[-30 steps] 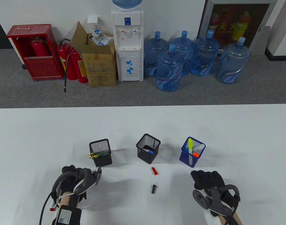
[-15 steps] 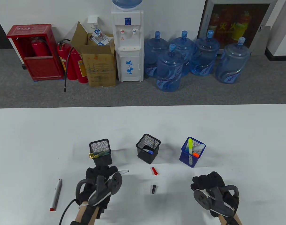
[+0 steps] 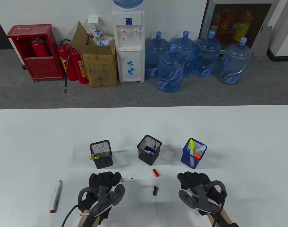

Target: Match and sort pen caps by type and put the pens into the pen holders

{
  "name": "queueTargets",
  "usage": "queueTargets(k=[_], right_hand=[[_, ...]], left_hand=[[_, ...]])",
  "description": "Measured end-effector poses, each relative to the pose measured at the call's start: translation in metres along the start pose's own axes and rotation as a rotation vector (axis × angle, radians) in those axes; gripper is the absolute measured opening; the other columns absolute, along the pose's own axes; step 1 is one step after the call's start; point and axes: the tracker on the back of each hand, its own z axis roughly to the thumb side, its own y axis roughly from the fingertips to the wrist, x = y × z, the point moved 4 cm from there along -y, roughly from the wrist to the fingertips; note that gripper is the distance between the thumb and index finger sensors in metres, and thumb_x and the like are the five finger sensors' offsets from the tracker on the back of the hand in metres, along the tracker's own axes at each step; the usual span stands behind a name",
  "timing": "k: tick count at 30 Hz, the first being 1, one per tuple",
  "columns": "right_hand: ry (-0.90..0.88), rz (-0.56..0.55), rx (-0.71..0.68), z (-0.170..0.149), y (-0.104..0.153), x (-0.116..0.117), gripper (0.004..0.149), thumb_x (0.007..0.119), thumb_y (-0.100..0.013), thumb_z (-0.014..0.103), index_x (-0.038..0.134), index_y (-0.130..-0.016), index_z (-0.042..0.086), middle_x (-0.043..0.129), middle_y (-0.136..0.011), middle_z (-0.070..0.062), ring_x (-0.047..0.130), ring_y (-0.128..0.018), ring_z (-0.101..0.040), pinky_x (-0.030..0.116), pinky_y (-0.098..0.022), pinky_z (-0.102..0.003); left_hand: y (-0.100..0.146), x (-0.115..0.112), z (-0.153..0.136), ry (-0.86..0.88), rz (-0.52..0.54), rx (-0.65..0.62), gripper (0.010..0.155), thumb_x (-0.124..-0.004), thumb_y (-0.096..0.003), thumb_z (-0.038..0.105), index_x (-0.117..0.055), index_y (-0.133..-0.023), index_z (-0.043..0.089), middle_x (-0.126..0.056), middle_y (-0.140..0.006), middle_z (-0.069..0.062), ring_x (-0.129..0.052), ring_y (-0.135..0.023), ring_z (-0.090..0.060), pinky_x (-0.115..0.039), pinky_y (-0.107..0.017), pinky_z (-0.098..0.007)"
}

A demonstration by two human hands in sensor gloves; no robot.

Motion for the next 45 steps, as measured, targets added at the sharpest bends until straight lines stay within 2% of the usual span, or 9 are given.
queueTargets(k=[6, 12, 20, 24, 28, 33, 37, 41, 45], right_hand=[[0.106, 0.001, -0.204, 0.074, -0.032, -0.003, 0.064, 0.088, -0.028, 0.043, 0.074, -0.091, 0.040, 0.089, -0.091, 0.019, 0.093, -0.082, -0.009, 0.088, -0.059, -0.039], [0.175, 0.020, -0.289, 0.104, -0.043, 0.008, 0.067, 0.092, -0.024, 0.043, 0.075, -0.089, 0.041, 0.091, -0.087, 0.020, 0.094, -0.081, -0.007, 0.089, -0.058, -0.036], [0.173, 0.036, -0.313, 0.115, -0.044, 0.017, 0.056, 0.093, -0.024, 0.040, 0.084, -0.080, 0.039, 0.099, -0.074, 0.021, 0.100, -0.071, -0.004, 0.092, -0.053, -0.033], [0.203, 0.077, -0.315, 0.117, -0.042, 0.020, 0.058, 0.089, -0.028, 0.040, 0.082, -0.085, 0.033, 0.100, -0.075, 0.017, 0.101, -0.069, -0.008, 0.092, -0.053, -0.034], [0.087, 0.061, -0.209, 0.098, -0.040, 0.011, 0.064, 0.080, -0.034, 0.036, 0.069, -0.097, 0.028, 0.093, -0.083, 0.011, 0.097, -0.072, -0.014, 0.091, -0.054, -0.036], [-0.240, -0.021, 0.015, 0.048, -0.034, -0.014, 0.069, 0.072, -0.040, 0.031, 0.049, -0.104, 0.038, 0.086, -0.086, 0.003, 0.096, -0.068, -0.018, 0.092, -0.054, -0.040], [-0.546, -0.119, 0.156, 0.011, -0.017, -0.028, 0.060, 0.069, -0.042, 0.030, 0.061, -0.101, 0.035, 0.084, -0.086, 0.000, 0.097, -0.064, -0.017, 0.093, -0.051, -0.039], [-0.706, -0.262, 0.260, -0.018, 0.003, -0.038, 0.056, 0.080, -0.038, 0.032, 0.069, -0.093, 0.026, 0.090, -0.082, 0.003, 0.104, -0.058, -0.014, 0.098, -0.043, -0.031], [-0.868, -0.256, 0.323, -0.035, 0.012, -0.027, 0.051, 0.083, -0.035, 0.038, 0.077, -0.084, 0.026, 0.098, -0.075, 0.004, 0.109, -0.042, -0.004, 0.101, -0.032, -0.024]], left_hand=[[0.002, -0.001, -0.002, 0.008, -0.024, -0.008, 0.055, -0.069, -0.0429, 0.028, -0.066, -0.096, 0.039, -0.082, -0.097, 0.002, -0.092, -0.087, -0.028, -0.063, -0.074, -0.064], [0.001, -0.006, -0.005, 0.025, -0.047, -0.008, 0.055, -0.069, -0.0429, 0.028, -0.066, -0.096, 0.039, -0.082, -0.097, 0.002, -0.093, -0.087, -0.028, -0.063, -0.074, -0.064], [0.000, -0.007, -0.005, 0.032, -0.051, -0.010, 0.055, -0.069, -0.0430, 0.028, -0.066, -0.097, 0.039, -0.082, -0.097, 0.003, -0.093, -0.087, -0.028, -0.063, -0.074, -0.064], [0.000, -0.008, -0.003, 0.030, -0.054, -0.016, 0.055, -0.069, -0.0430, 0.028, -0.066, -0.097, 0.038, -0.082, -0.097, 0.003, -0.093, -0.086, -0.028, -0.063, -0.074, -0.064], [0.000, -0.008, -0.002, 0.042, -0.056, -0.023, 0.055, -0.069, -0.0430, 0.028, -0.066, -0.097, 0.038, -0.082, -0.097, 0.003, -0.093, -0.086, -0.028, -0.063, -0.074, -0.064], [0.001, -0.009, 0.004, 0.062, -0.056, -0.039, 0.055, -0.068, -0.0431, 0.029, -0.065, -0.097, 0.038, -0.082, -0.097, 0.003, -0.093, -0.086, -0.028, -0.064, -0.074, -0.064], [0.003, -0.006, 0.013, 0.070, -0.040, -0.064, 0.055, -0.068, -0.0430, 0.029, -0.065, -0.097, 0.038, -0.082, -0.096, 0.003, -0.093, -0.086, -0.027, -0.064, -0.073, -0.063], [0.005, -0.002, 0.023, 0.086, -0.019, -0.089, 0.055, -0.068, -0.0430, 0.029, -0.065, -0.097, 0.038, -0.082, -0.096, 0.003, -0.093, -0.086, -0.027, -0.064, -0.073, -0.063], [0.006, 0.004, 0.032, 0.104, 0.006, -0.104, 0.055, -0.068, -0.0431, 0.029, -0.064, -0.097, 0.037, -0.081, -0.096, 0.003, -0.093, -0.086, -0.027, -0.065, -0.073, -0.063]])
